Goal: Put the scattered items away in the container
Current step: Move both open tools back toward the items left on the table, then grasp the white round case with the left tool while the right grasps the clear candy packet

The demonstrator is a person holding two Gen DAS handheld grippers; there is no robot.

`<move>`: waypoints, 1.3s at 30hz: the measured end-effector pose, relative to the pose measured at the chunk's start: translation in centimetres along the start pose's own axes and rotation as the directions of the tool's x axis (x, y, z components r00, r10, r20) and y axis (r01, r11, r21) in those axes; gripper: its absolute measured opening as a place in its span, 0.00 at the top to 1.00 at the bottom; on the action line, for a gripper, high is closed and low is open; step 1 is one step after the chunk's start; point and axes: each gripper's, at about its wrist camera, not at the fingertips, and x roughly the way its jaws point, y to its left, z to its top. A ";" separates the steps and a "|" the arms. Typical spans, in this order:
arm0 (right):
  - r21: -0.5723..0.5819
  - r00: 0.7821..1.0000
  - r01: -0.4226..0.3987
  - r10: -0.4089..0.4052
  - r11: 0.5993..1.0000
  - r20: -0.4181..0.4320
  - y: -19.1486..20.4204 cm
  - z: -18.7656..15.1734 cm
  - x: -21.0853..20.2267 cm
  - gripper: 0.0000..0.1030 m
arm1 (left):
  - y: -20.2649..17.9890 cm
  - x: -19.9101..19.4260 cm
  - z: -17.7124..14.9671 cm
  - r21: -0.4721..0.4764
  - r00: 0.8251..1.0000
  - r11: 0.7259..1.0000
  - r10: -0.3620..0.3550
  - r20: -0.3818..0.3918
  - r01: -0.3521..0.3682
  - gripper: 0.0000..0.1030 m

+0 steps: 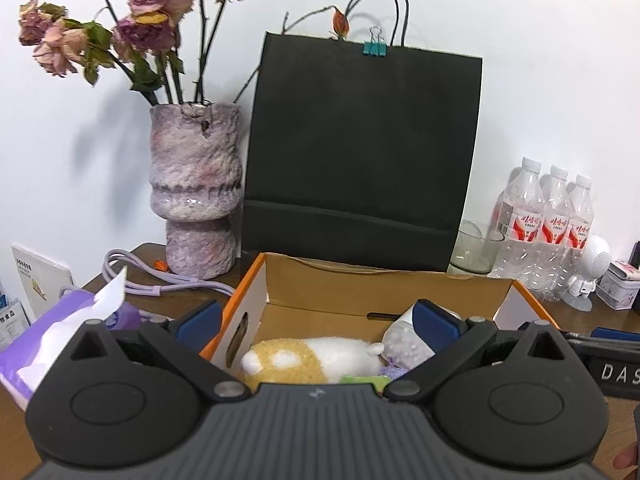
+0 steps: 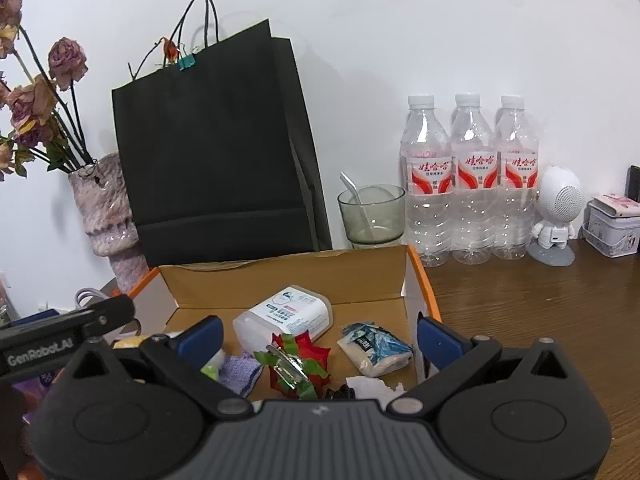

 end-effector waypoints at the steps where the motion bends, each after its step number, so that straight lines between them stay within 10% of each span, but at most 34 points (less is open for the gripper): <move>1: -0.001 1.000 0.002 -0.002 1.000 0.004 0.0 0.0 -0.3 0.00 | 0.2 -0.5 -0.1 -0.003 1.000 1.000 -0.002 0.004 0.002 0.00; 22: -0.094 0.996 0.058 -0.063 0.994 -0.056 0.5 -8.5 -10.6 0.00 | 2.9 -11.5 -6.3 0.089 0.997 0.994 -0.053 -0.055 0.057 0.00; 39: -0.194 0.988 -0.016 -0.015 0.981 -0.156 2.0 -14.4 -12.5 0.00 | 2.6 -12.9 -11.2 0.130 0.987 0.981 -0.133 -0.087 0.144 0.00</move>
